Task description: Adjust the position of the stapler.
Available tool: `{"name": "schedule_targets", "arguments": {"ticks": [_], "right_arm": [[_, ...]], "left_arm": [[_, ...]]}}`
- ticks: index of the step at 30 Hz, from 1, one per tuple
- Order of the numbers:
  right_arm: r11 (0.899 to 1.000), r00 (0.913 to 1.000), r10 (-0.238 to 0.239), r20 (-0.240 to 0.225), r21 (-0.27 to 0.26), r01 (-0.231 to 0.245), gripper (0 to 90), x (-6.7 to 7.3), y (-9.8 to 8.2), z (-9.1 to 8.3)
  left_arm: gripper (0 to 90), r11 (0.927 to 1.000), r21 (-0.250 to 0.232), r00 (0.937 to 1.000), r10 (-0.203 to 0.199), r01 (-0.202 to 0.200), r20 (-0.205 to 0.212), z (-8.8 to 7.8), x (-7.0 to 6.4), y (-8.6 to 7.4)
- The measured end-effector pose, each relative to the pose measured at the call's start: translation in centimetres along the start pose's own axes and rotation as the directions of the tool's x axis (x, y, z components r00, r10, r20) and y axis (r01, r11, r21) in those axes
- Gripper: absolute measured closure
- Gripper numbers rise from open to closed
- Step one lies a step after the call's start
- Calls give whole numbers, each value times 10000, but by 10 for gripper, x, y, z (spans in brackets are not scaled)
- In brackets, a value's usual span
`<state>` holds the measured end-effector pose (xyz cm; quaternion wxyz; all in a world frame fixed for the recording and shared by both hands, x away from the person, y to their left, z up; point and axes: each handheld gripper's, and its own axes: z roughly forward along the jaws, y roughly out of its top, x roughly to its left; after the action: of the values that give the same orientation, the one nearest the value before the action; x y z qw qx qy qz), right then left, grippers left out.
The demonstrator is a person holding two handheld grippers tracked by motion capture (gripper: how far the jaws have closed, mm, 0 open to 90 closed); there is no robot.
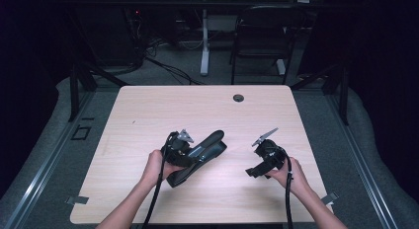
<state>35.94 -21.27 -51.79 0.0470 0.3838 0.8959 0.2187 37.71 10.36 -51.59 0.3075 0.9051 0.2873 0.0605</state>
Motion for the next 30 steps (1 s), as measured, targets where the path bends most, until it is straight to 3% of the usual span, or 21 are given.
{"name": "schedule_targets", "arguments": {"ticks": [4, 8, 10, 16, 26, 30], "right_arm": [[9993, 9998, 77, -169, -351, -83, 111, 2, 0, -1], [9996, 9997, -90, -227, -269, 84, 111, 1, 1, -2], [9994, 9987, -35, -506, -337, 18, 111, 1, 1, -3], [9986, 9985, 11, -555, -531, -40, 115, 1, 1, -4], [9978, 9989, -148, -442, -659, 118, 131, 3, 3, -4], [9977, 9987, -201, -476, -653, 170, 131, 4, 3, -4]], "left_arm": [[531, 9996, -128, 9994, 247, -243, 248, 1, 1, -1], [531, 9984, -213, 9978, 524, -515, 412, 1, 1, -2], [531, 9968, -244, 9952, 769, -756, 606, 1, 0, -2], [531, 9927, -225, 9883, 1199, -1183, 938, 2, -1, -1], [531, 9934, -232, 9887, 1141, -1123, 970, 2, -3, -2], [531, 9896, -270, 9833, 1434, -1413, 1121, 2, -3, -2]]}}
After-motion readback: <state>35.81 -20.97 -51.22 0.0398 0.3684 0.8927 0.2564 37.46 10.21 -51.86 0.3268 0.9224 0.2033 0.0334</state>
